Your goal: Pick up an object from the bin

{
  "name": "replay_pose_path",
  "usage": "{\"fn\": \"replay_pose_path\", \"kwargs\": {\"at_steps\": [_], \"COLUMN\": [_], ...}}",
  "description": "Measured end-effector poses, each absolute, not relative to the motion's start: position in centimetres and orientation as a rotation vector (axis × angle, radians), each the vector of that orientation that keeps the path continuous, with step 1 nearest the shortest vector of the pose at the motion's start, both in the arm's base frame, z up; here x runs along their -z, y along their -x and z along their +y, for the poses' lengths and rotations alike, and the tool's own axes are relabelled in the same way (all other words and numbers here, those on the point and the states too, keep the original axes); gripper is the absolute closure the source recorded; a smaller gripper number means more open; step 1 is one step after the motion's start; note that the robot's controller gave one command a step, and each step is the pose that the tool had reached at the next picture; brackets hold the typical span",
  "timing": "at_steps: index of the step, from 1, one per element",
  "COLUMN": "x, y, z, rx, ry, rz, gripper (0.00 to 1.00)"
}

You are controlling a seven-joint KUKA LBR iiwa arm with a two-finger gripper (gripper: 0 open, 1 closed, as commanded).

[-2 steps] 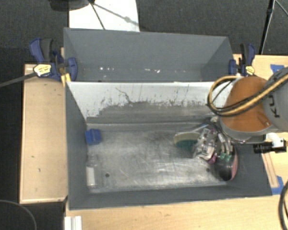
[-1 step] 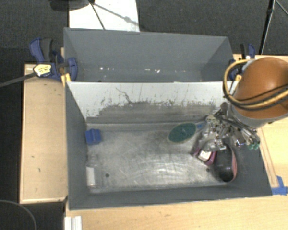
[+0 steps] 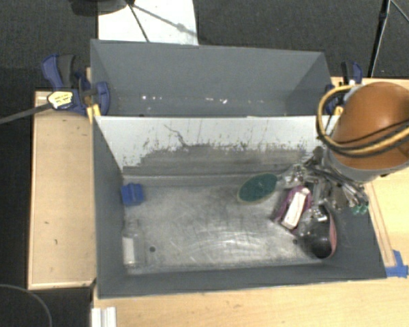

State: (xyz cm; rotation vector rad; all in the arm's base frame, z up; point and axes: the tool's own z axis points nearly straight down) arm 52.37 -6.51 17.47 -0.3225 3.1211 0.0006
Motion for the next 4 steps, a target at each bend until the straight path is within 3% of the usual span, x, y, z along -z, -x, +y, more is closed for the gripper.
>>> {"fn": "replay_pose_path", "kwargs": {"at_steps": [1,2,3,4], "x": [-7.3,-11.0,-7.4,-7.4], "y": [-52.3,-54.9,-58.5,-58.6], "z": [-10.7,-12.9,-12.3,-12.2], "rx": [-0.005,-0.026,-0.006,-0.006], "ry": [0.153,0.66,0.583,0.573], "rz": [3.13,3.07,3.09,3.081], "gripper": [0.0,0.0,0.0,1.0]}}
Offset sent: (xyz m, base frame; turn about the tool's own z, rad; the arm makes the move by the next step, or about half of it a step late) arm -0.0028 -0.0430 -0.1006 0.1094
